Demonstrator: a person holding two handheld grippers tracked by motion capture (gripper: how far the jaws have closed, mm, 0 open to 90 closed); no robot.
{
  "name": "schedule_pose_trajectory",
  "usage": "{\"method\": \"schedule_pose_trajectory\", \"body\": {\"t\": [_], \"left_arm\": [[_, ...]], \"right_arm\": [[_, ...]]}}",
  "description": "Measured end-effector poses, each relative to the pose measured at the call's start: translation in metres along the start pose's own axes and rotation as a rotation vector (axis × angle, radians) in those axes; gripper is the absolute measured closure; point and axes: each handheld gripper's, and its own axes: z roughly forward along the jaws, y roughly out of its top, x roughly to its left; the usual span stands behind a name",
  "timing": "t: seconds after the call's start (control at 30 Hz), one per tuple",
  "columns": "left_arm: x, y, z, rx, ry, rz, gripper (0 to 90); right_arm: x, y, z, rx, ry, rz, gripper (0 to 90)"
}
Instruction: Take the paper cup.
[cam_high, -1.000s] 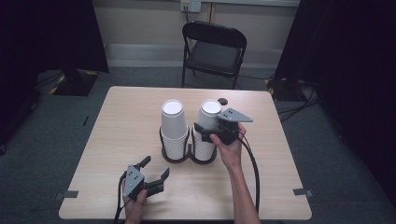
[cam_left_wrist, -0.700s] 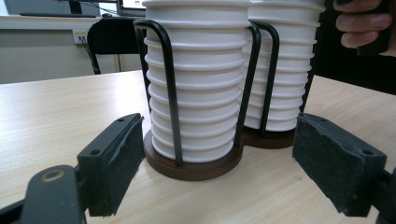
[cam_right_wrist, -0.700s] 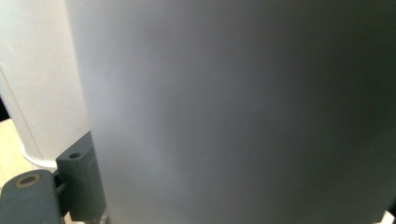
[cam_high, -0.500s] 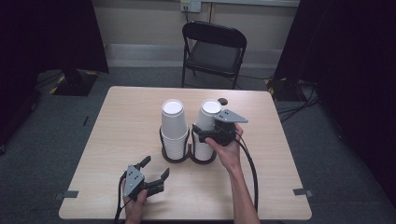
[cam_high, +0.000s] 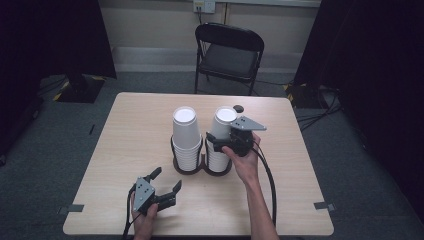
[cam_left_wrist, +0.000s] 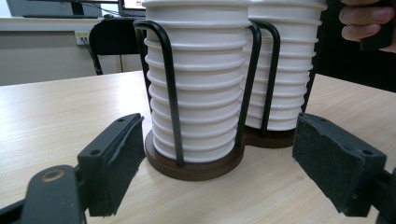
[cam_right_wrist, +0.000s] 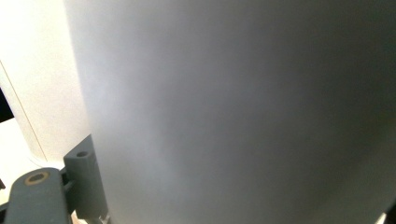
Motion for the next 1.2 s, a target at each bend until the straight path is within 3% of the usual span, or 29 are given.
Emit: {"method": "schedule_pose_trajectory", "body": {"t": [0.57,0.73,1.2], "left_arm": [[0.0,0.0,0.0,-0.001,-0.007,0.002,16.4],[0.001,0.0,0.0,-0.001,-0.009,0.0,16.3],[0.0,0.0,0.0,0.0,-0.009,0.0,18.2]], "right_arm": [[0.0,0.0,0.0,-0.005,-0.004,0.009,12.2],[0.0,0.005,-0.005,-0.055,-0.003,0.028,12.6],[-0.002,0.015,-0.008,-0.075,-0.001,0.019,12.6]]}}
